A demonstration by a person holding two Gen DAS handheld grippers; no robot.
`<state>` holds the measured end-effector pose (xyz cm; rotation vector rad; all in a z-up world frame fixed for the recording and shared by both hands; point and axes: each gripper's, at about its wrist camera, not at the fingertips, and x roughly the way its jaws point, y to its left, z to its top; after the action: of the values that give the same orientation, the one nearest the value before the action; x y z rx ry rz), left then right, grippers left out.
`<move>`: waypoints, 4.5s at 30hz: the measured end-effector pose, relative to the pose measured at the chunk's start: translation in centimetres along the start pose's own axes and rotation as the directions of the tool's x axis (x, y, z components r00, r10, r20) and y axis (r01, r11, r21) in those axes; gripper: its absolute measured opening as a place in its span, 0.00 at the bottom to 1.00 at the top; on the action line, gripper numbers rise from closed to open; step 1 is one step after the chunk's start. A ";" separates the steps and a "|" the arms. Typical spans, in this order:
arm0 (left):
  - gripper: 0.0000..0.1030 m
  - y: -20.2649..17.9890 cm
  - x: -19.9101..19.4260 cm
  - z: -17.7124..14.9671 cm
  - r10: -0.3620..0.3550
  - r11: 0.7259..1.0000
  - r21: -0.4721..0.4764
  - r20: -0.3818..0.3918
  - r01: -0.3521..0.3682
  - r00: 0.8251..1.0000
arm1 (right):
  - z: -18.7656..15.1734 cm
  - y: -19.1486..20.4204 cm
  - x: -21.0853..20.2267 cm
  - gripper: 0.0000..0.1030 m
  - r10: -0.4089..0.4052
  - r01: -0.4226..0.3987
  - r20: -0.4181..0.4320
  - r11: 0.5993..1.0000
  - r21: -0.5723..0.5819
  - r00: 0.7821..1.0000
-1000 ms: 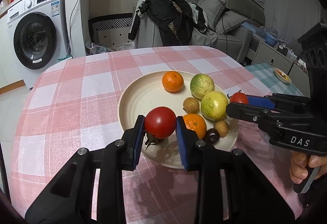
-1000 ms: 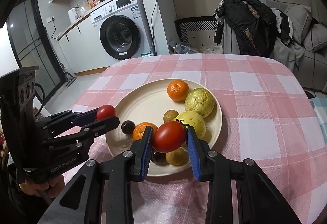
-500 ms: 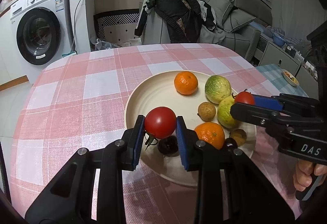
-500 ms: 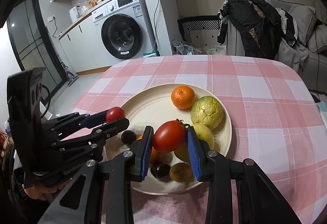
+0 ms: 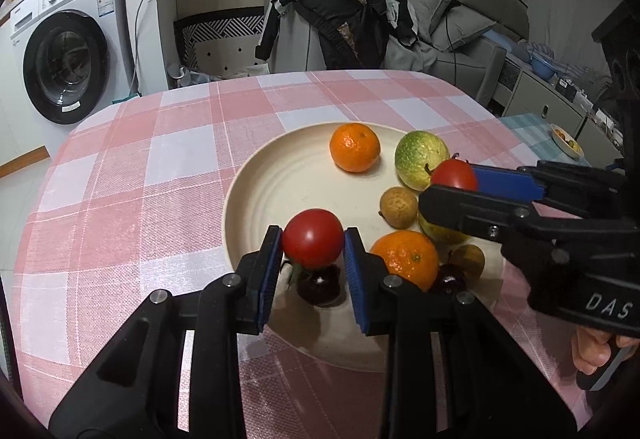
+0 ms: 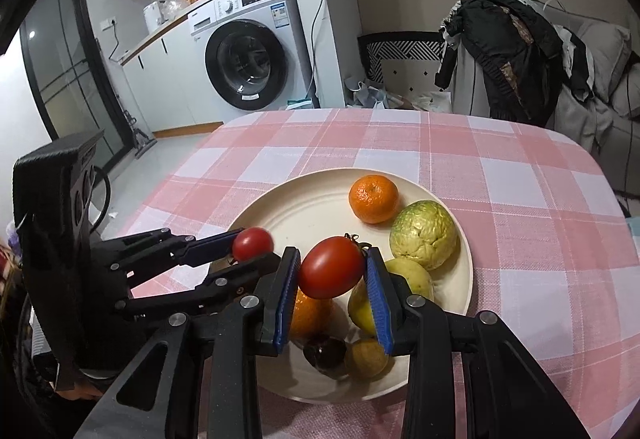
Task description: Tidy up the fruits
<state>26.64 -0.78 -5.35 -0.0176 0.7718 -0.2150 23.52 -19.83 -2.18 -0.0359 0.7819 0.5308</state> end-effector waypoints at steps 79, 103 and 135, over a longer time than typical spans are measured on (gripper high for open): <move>1.00 -3.8 -12.2 -7.0 0.066 0.997 -0.065 0.277 -0.050 0.959 | -8.9 -1.7 -10.6 1.00 0.027 0.003 0.343 0.996 -0.087 0.939; 1.00 -3.9 -12.2 -7.0 0.067 0.997 -0.064 0.279 -0.051 0.958 | -8.9 -1.7 -10.7 1.00 0.028 0.002 0.345 0.996 -0.087 0.938; 1.00 -3.8 -12.2 -7.1 0.067 0.997 -0.064 0.279 -0.051 0.958 | -8.9 -1.8 -10.7 1.00 0.028 0.002 0.345 0.996 -0.086 0.938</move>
<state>12.52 -1.65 -1.69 -0.0768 0.4933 -0.1301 12.16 -28.09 -1.54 -0.0152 0.4148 0.5642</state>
